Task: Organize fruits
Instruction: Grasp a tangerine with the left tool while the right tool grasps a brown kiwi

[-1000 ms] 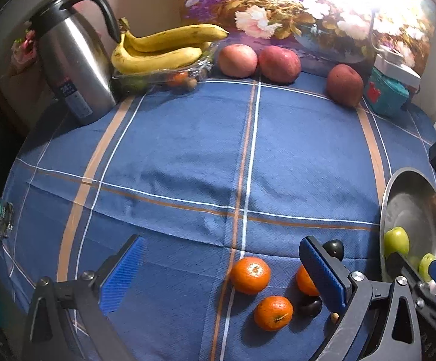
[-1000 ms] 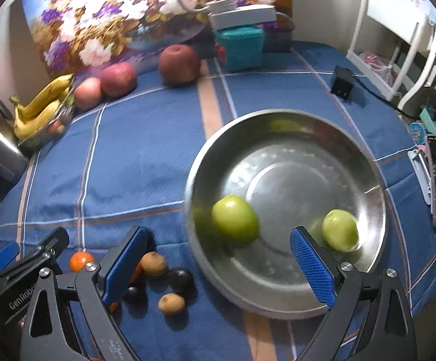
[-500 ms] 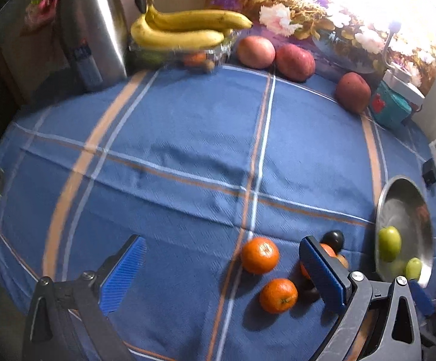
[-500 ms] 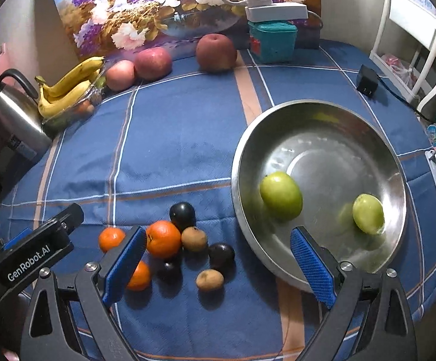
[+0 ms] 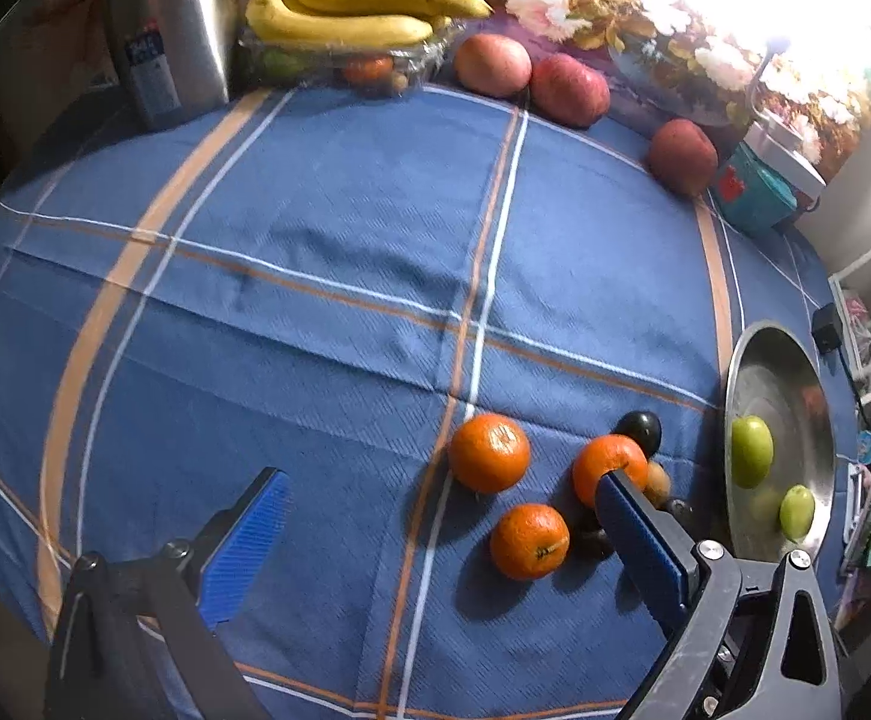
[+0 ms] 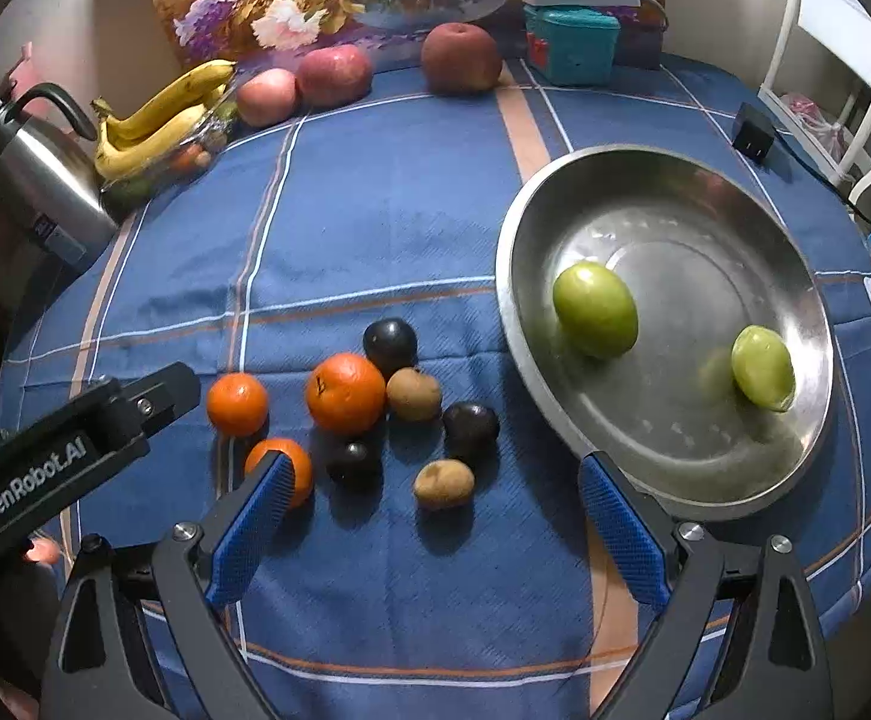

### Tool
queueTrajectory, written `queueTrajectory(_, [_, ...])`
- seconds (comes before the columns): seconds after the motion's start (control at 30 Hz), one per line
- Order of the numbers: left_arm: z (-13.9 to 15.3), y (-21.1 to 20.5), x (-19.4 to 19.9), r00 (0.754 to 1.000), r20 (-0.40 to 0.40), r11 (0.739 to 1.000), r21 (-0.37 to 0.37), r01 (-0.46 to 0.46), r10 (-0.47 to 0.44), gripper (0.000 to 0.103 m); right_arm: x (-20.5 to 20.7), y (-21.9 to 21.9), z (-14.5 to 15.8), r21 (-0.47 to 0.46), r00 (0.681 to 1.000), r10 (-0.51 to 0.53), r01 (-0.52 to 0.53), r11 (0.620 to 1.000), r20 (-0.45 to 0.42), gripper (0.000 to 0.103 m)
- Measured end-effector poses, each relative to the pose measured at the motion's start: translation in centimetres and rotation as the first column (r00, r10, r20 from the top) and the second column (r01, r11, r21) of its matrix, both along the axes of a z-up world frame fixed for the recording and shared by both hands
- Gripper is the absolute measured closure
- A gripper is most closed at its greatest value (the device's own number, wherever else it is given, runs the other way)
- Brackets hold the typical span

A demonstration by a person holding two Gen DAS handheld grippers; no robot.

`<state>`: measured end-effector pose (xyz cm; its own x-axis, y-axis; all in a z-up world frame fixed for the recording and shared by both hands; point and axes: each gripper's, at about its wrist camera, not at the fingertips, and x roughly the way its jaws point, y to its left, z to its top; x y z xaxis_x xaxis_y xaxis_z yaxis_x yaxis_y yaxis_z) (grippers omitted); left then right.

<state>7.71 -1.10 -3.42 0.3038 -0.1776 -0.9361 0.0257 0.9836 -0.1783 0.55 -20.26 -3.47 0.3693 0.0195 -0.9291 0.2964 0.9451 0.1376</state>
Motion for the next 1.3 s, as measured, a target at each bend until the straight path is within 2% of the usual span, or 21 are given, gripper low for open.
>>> queueTrajectory(0.13, [-0.7, -0.8, -0.1, 0.999, -0.029, 1.0, -0.008, 0.023, -0.023, 0.001, -0.3, -0.2, -0.3, 0.013, 1.0, -0.01, 0.01, 1.0, -0.009, 0.009])
queueTrajectory(0.2, [-1.1, -1.0, -0.2, 0.999, -0.044, 1.0, -0.008, 0.029, -0.03, 0.001, -0.3, -0.4, -0.4, 0.032, 1.0, -0.015, 0.015, 0.999, -0.008, 0.016])
queueTrajectory(0.33, [-2.0, -1.6, 0.0, 0.996, -0.084, 0.999, -0.01, 0.033, -0.034, 0.003, -0.2, -0.6, -0.8, 0.041, 0.999, -0.025, 0.026, 0.999, -0.023, 0.019])
queueTrajectory(0.37, [-2.3, -1.8, 0.0, 0.995, -0.092, 0.999, -0.014, 0.035, -0.036, 0.005, -0.2, -0.7, -0.9, 0.046, 0.999, -0.026, 0.027, 0.999, -0.029, 0.022])
queueTrajectory(0.4, [-2.5, -1.9, 0.0, 0.994, -0.1, 0.999, -0.019, 0.038, -0.04, 0.007, -0.1, -0.7, -1.1, 0.055, 0.999, -0.025, 0.027, 0.998, -0.036, 0.028])
queueTrajectory(0.47, [-2.8, -2.3, 0.1, 0.992, -0.113, 0.998, -0.032, 0.045, -0.048, 0.01, 0.0, -0.9, -1.6, 0.075, 0.999, -0.025, 0.029, 0.997, -0.048, 0.034])
queueTrajectory(0.7, [-3.7, -2.8, 0.3, 0.986, -0.159, 0.996, -0.087, 0.026, -0.039, 0.025, 0.4, -1.5, -3.0, 0.094, 0.995, -0.037, 0.045, 0.995, -0.088, 0.049])
queueTrajectory(0.77, [-3.9, -2.8, 0.2, 0.985, -0.166, 0.995, -0.094, 0.022, -0.037, 0.026, 0.5, -1.5, -3.3, 0.096, 0.994, -0.037, 0.047, 0.994, -0.099, 0.051])
queueTrajectory(0.93, [-4.3, -3.1, 0.0, 0.982, -0.187, 0.994, -0.104, 0.018, -0.037, 0.046, 0.8, -1.5, -4.0, 0.101, 0.993, -0.032, 0.044, 0.994, -0.114, 0.052])
queueTrajectory(1.13, [-4.5, -3.2, -0.2, 0.98, -0.195, 0.99, -0.141, 0.014, -0.041, 0.06, 1.0, -1.5, -4.4, 0.1, 0.992, -0.034, 0.046, 0.994, -0.124, 0.06])
queueTrajectory(1.3, [-4.5, -4.0, -0.3, 0.98, -0.191, 0.99, -0.14, 0.024, -0.051, 0.064, 1.0, -1.4, -4.4, 0.104, 0.993, -0.022, 0.034, 0.994, -0.119, 0.067])
